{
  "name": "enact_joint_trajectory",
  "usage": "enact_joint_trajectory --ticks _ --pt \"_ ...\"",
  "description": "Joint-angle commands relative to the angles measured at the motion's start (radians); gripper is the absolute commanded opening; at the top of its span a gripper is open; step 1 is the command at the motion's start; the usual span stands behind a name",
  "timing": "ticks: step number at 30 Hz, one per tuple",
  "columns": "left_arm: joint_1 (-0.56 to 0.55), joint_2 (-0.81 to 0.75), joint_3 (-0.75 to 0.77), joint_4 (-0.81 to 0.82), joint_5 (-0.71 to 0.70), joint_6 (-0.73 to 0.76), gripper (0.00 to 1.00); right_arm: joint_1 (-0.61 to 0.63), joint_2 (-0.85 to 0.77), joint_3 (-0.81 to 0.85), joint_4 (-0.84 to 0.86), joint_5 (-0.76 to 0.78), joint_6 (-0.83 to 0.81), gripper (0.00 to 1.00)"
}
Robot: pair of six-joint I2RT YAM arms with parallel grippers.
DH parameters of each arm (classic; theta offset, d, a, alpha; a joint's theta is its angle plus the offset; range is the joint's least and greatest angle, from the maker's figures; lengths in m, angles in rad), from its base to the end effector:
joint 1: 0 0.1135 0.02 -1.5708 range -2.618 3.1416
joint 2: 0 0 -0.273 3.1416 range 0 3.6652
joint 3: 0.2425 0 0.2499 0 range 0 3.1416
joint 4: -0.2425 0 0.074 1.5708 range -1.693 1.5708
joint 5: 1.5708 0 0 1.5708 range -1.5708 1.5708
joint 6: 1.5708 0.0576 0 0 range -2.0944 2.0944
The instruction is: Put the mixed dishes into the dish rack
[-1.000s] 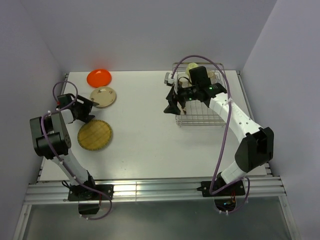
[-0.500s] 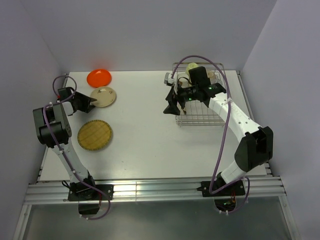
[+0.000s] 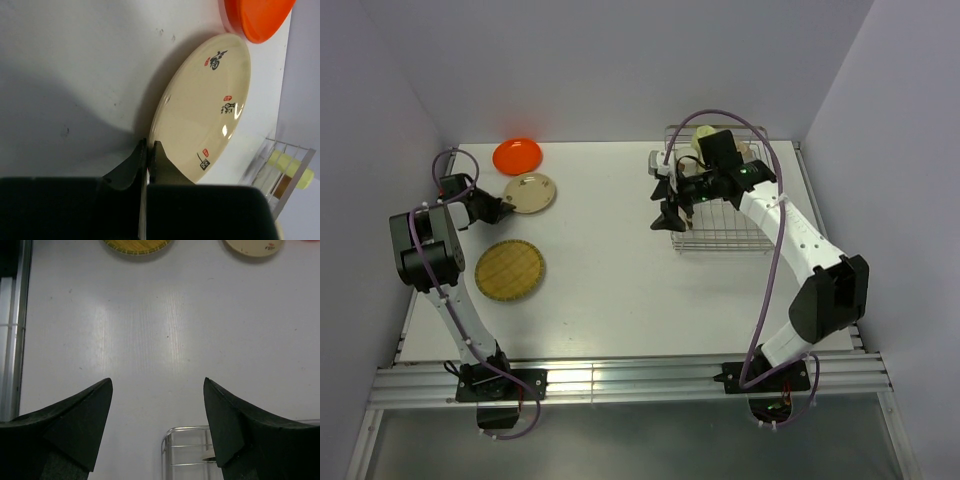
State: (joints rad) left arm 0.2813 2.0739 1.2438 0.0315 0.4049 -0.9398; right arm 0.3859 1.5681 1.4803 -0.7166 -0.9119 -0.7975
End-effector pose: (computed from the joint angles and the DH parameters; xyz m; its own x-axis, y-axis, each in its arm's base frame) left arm 0.4369 0.1026 0.1232 -0.4132 -0.8919 -0.1838 -0.5504 0.4054 -0.7298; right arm 0.2997 0.1709 0.3463 0.0623 -0.4476 -0.8921 -0.9935 0.0580 -0.0984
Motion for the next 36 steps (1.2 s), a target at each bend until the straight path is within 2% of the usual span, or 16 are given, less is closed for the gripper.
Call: enact_joint_trajectory --ticks 1,7,10,11,13,14,15,17,22,27,32,35,36 --pt "-0.011 -0.095 -0.02 -0.028 0.044 0.079 0.0 0.022 -0.049 0.054 -0.113 -0.028 -0.242 0.81" --pt "-0.063 -0.265 -0.11 -0.077 0.141 0.102 0.0 0.103 -0.105 -0.02 -0.09 0.044 -0.507 0.84" --pt "-0.111 -0.353 -0.171 -0.071 0.176 0.066 0.0 0.178 -0.167 -0.156 0.09 0.12 -0.569 0.88" --pt "-0.125 -0.391 -0.187 -0.071 0.195 0.056 0.0 0.215 -0.195 -0.231 0.238 0.157 -0.554 0.89" --pt "-0.175 -0.426 -0.222 -0.068 0.212 0.018 0.0 0.249 -0.212 -0.31 0.418 0.2 -0.479 0.94" --pt "-0.191 -0.463 -0.234 -0.065 0.222 0.004 0.0 0.263 -0.218 -0.38 0.575 0.238 -0.467 0.95" --pt "-0.209 -0.478 -0.254 -0.061 0.229 -0.011 0.0 0.292 -0.218 -0.415 0.664 0.266 -0.45 0.99" --pt "-0.26 -0.529 -0.27 -0.053 0.235 -0.053 0.0 0.317 -0.2 -0.487 0.87 0.324 -0.402 1.0" --pt "-0.373 -0.613 -0.305 -0.041 0.229 -0.129 0.0 0.36 -0.137 -0.512 0.977 0.461 -0.427 1.0" --pt "-0.425 -0.655 -0.343 0.008 0.227 -0.18 0.0 0.387 -0.088 -0.548 1.086 0.577 -0.497 0.98" --pt "-0.441 -0.675 -0.363 0.03 0.238 -0.203 0.0 0.415 -0.022 -0.545 1.103 0.666 -0.568 0.95" --pt "-0.444 -0.683 -0.368 0.028 0.241 -0.203 0.0 0.418 0.015 -0.543 1.132 0.705 -0.603 0.89" --pt "-0.445 -0.684 -0.369 0.024 0.241 -0.2 0.0 0.419 0.024 -0.543 1.146 0.714 -0.608 0.78"
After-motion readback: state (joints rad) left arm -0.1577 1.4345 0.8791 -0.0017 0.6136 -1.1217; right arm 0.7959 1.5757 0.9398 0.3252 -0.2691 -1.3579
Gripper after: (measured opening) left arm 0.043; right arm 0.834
